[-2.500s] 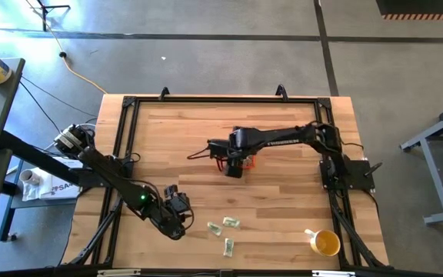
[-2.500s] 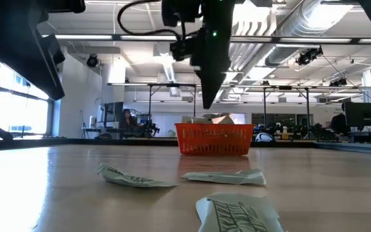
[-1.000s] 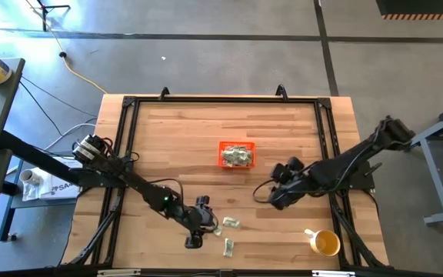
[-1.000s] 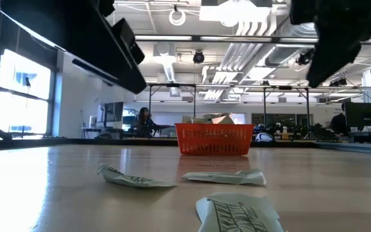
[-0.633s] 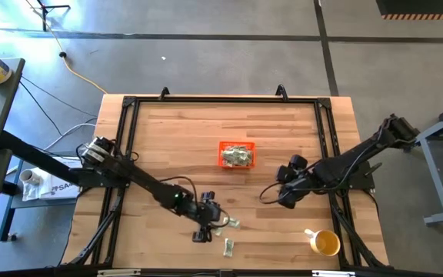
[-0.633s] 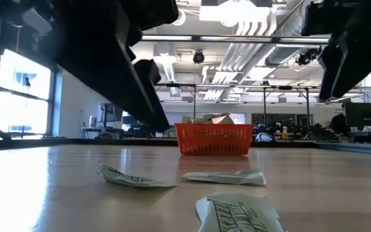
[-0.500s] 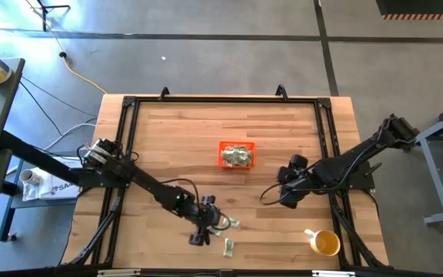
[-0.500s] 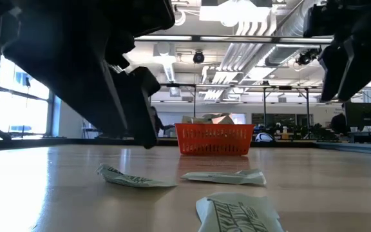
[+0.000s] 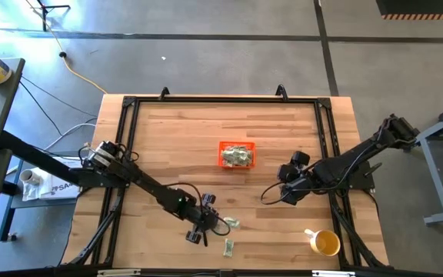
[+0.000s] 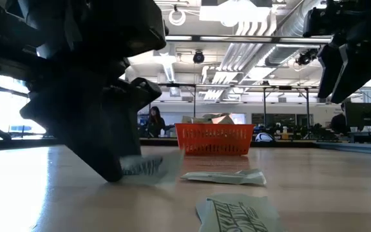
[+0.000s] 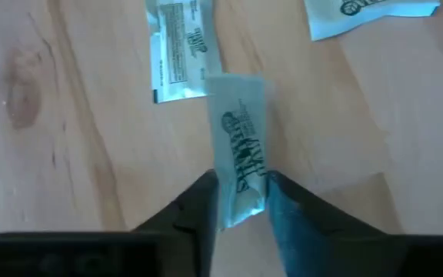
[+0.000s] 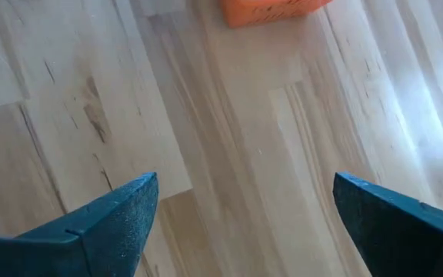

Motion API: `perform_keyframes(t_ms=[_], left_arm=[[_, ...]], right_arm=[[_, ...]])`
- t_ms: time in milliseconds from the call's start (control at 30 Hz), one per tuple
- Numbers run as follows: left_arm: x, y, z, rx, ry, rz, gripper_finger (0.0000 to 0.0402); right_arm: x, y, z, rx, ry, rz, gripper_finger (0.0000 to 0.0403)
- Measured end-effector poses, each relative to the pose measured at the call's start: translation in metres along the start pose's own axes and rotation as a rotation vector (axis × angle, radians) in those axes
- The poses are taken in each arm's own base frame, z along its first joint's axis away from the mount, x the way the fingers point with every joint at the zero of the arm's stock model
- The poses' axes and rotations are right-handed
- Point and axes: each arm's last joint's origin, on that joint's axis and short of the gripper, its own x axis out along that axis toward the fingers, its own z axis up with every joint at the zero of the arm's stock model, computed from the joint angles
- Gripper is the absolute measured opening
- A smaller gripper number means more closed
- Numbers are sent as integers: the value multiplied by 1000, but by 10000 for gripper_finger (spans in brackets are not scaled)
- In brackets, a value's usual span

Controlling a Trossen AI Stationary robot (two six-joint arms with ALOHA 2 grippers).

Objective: Pick and place Stevia / Truvia into bins
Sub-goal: Put the stevia packet into the orange bin

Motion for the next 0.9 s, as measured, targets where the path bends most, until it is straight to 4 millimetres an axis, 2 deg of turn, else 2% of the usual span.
perform_keyframes(t_ms=[233, 367, 433, 567, 733, 833, 900], left_arm=[[3, 5, 1, 19, -1, 38, 35], [-5, 21, 5, -11, 34, 175, 28], [-15, 32, 13, -28, 47, 252, 34], [-54, 67, 40, -85, 35, 357, 38], [-90, 127, 56, -142, 0, 478, 30], [-96, 171, 48, -194, 13, 496, 30], [-91, 196, 37, -225, 44, 446, 34]], right_arm=[[0, -4, -4, 54, 22, -47, 365], [-6, -4, -7, 118, -30, -72, 353], [-10, -4, -9, 160, -54, -75, 347], [-16, -5, -12, 235, -87, -73, 340], [-18, -5, -14, 247, -89, -66, 339], [-18, -5, -13, 246, -94, -70, 339], [-18, -5, -13, 246, -94, -71, 339]])
